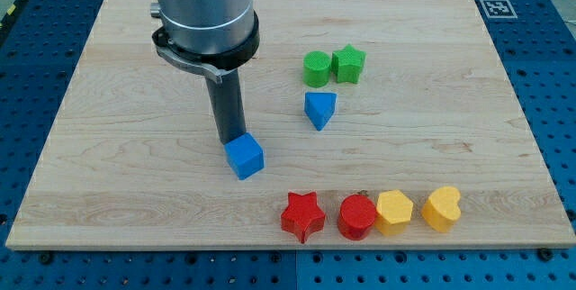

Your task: Move the blue cube to the left of the red star

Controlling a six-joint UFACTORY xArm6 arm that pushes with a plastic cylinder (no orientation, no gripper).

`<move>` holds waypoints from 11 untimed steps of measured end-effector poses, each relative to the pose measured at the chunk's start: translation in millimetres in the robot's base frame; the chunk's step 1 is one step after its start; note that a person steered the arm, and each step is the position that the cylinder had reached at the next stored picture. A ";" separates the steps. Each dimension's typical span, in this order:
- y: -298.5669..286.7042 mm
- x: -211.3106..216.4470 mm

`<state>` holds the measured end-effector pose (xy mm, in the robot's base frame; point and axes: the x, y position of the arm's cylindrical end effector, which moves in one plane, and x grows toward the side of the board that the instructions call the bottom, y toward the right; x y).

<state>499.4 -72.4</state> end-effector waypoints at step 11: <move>9.2 37.2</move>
